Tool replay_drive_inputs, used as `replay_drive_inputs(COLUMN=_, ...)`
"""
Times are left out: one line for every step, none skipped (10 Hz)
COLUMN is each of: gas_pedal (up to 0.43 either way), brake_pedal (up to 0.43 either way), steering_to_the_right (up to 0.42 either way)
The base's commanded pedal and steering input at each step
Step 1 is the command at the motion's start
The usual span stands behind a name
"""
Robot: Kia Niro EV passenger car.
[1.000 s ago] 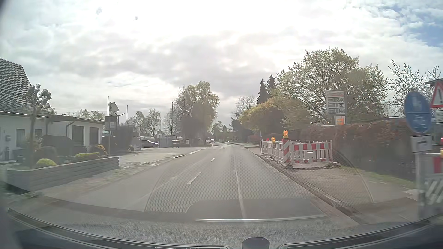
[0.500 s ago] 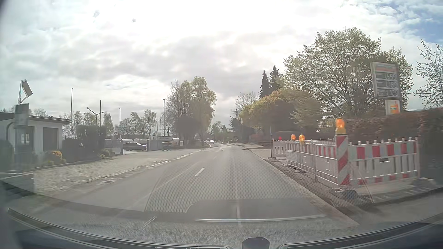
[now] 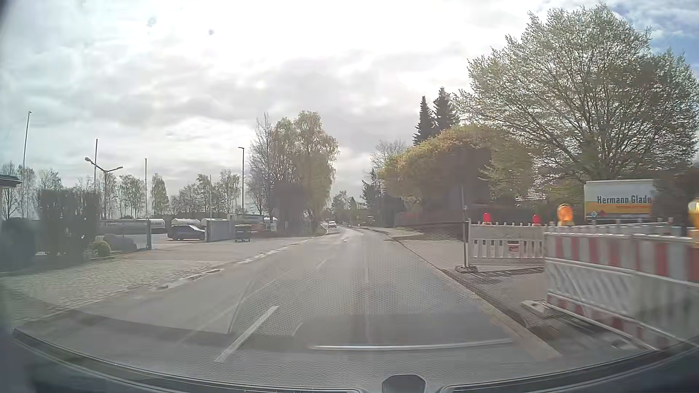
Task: Follow the waypoints while adhering to traffic rules and regulations
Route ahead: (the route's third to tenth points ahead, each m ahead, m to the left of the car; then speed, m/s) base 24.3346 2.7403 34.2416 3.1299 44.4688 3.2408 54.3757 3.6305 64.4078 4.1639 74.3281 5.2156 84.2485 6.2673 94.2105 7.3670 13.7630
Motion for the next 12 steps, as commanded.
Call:
replay_drive_inputs(gas_pedal=0.157, brake_pedal=0.0, steering_to_the_right=-0.002)
replay_drive_inputs(gas_pedal=0.15, brake_pedal=0.006, steering_to_the_right=-0.002)
replay_drive_inputs(gas_pedal=0.15, brake_pedal=0.0, steering_to_the_right=-0.002)
replay_drive_inputs(gas_pedal=0.157, brake_pedal=0.0, steering_to_the_right=-0.003)
replay_drive_inputs(gas_pedal=0.157, brake_pedal=0.006, steering_to_the_right=-0.003)
replay_drive_inputs(gas_pedal=0.157, brake_pedal=0.0, steering_to_the_right=-0.003)
replay_drive_inputs(gas_pedal=0.157, brake_pedal=0.0, steering_to_the_right=-0.003)
replay_drive_inputs(gas_pedal=0.157, brake_pedal=0.0, steering_to_the_right=-0.003)
replay_drive_inputs(gas_pedal=0.157, brake_pedal=0.0, steering_to_the_right=-0.003)
replay_drive_inputs(gas_pedal=0.157, brake_pedal=0.0, steering_to_the_right=-0.003)
replay_drive_inputs(gas_pedal=0.157, brake_pedal=0.0, steering_to_the_right=-0.003)
replay_drive_inputs(gas_pedal=0.157, brake_pedal=0.0, steering_to_the_right=-0.003)
